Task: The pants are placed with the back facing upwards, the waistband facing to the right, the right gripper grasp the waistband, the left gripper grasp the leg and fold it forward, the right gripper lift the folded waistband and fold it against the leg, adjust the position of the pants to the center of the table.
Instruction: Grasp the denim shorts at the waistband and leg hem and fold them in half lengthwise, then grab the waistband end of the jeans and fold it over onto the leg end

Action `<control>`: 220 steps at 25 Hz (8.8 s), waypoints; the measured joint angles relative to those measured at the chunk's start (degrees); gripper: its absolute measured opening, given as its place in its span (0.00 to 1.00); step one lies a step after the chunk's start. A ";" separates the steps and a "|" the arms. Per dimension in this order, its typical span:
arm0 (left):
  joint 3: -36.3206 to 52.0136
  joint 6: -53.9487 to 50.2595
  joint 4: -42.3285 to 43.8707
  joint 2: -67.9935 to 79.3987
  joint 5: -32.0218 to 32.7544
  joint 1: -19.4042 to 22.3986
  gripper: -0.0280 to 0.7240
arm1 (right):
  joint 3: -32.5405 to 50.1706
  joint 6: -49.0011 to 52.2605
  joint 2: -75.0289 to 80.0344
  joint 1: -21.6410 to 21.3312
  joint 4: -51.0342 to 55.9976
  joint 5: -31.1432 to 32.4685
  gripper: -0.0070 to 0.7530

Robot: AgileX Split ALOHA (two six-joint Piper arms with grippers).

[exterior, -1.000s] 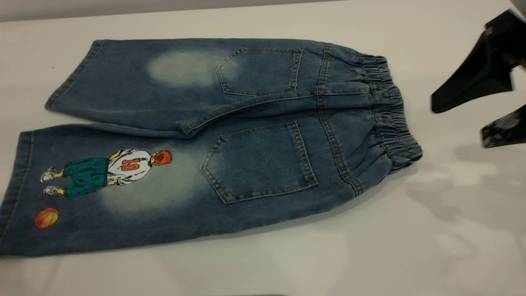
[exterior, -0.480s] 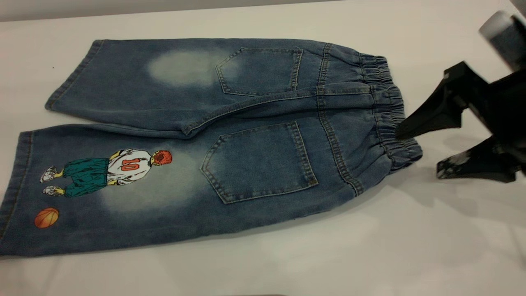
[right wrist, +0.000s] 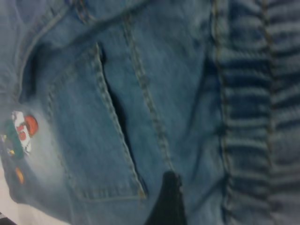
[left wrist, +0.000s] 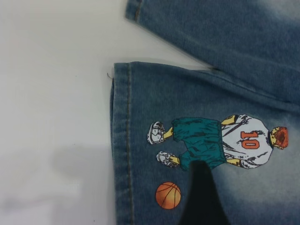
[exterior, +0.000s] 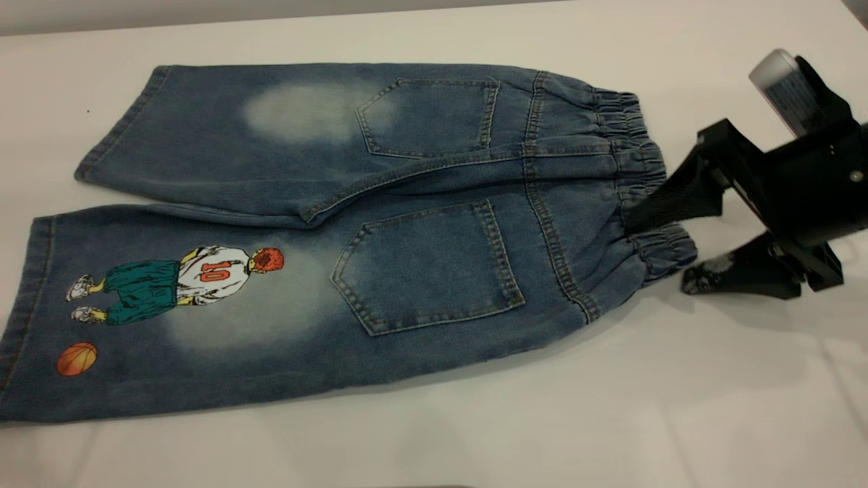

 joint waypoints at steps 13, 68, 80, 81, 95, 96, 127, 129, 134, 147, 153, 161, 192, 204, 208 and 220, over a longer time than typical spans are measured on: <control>0.00 0.00 0.39 0.95 2.74 0.00 0.64 | -0.61 -1.39 0.59 0.00 -0.29 1.35 0.06; -1.62 -7.09 18.40 46.76 -6.17 0.00 0.10 | -0.61 -3.54 -0.55 0.00 -3.09 8.20 0.06; -9.95 -7.33 18.52 31.79 0.01 0.00 0.10 | -3.10 -2.06 -7.59 0.00 -3.94 11.09 0.06; -11.22 -7.33 18.52 31.79 0.18 0.00 0.10 | -3.90 -1.70 -7.59 0.00 -4.03 11.09 0.06; -27.07 -7.33 18.52 36.60 0.47 0.00 0.10 | -18.22 6.03 -7.59 0.00 -4.71 5.41 0.06; -28.10 -7.33 18.52 37.09 0.47 0.00 0.10 | -19.12 6.52 -7.59 0.00 -4.71 4.58 0.06; -32.54 -1.12 19.09 54.35 -31.55 -3.39 0.52 | -31.01 0.44 2.75 -0.75 -1.69 -13.46 0.81; -33.51 -0.22 19.09 54.35 -30.23 -3.02 0.63 | -31.33 0.31 2.75 -1.26 -2.52 -13.62 0.86; -40.26 -2.49 19.04 54.14 -12.29 -3.16 0.73 | -31.34 3.80 2.75 -2.24 -8.11 -7.38 0.84; -47.32 -1.95 13.98 58.11 12.96 -10.44 0.74 | -31.38 10.16 2.75 -0.45 -15.14 13.74 0.73; -48.37 -1.49 13.44 63.54 3.22 -14.46 0.74 | -31.38 10.16 2.75 0.06 -15.14 13.69 0.73; -54.15 -0.38 15.02 68.13 -23.32 -14.94 0.74 | -31.38 10.34 2.75 0.01 -15.92 13.69 0.73; -58.81 2.71 14.75 67.41 1.78 -17.12 0.74 | -31.54 17.57 9.65 -0.11 -17.25 -4.76 0.79; -58.89 2.77 14.57 67.41 1.61 -18.50 0.74 | -33.27 1.75 14.99 -0.11 0.05 1.96 0.66; -58.89 2.77 14.57 67.41 1.59 -18.52 0.74 | -33.87 1.70 15.77 -0.11 -0.26 0.14 0.28; -58.89 2.72 13.23 70.66 -3.56 -19.02 0.74 | -38.54 7.29 10.81 -0.11 -11.40 1.58 0.08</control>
